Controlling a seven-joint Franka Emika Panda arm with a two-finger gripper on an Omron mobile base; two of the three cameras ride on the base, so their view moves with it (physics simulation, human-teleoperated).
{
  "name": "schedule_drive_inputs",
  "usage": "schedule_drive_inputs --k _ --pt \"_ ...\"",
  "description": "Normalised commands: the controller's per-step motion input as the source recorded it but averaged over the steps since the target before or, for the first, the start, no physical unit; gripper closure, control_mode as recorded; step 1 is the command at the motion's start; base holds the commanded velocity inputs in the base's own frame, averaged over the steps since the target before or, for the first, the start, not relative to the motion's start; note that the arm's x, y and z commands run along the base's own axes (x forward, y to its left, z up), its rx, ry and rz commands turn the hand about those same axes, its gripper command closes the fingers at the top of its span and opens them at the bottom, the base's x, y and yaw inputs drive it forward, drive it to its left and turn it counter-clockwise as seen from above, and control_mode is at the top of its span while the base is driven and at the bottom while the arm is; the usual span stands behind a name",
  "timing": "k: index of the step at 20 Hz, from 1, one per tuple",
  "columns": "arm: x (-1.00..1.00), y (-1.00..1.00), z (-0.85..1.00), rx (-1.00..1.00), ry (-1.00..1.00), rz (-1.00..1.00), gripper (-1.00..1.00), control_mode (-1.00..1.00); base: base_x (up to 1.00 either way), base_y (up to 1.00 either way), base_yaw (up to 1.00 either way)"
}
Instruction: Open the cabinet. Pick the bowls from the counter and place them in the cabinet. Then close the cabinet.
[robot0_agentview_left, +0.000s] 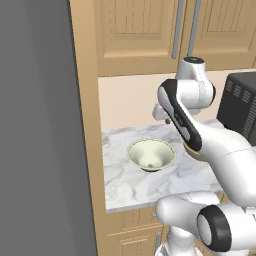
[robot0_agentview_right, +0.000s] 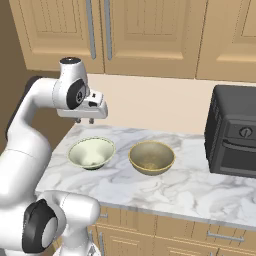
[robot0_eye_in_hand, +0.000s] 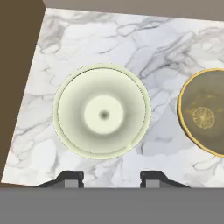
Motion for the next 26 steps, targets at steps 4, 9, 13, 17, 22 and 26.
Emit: schedule_drive_inputs --k 4,9,13,17,22,26 --pt "-0.36 0.00 0.02 0.00 -0.18 0.00 -1.00 -1.00 0.00 0.00 0.00" --pt "-0.29 -0.21 0.45 0.00 -0.51 0.00 -1.00 -1.00 0.00 0.00 0.00" --pt "-0.08 -0.41 0.75 0.04 -0.28 0.00 -1.00 -1.00 0.00 0.00 0.00" --pt "0.00 -0.36 0.72 0.05 -0.13 0.00 -1.00 -1.00 0.00 0.00 0.00" --pt "0.05 -0.17 0.72 0.02 -0.21 0.00 -1.00 -1.00 0.00 0.00 0.00" --pt "0.28 0.00 0.63 0.00 -0.25 0.00 -1.00 -1.00 0.00 0.00 0.00"
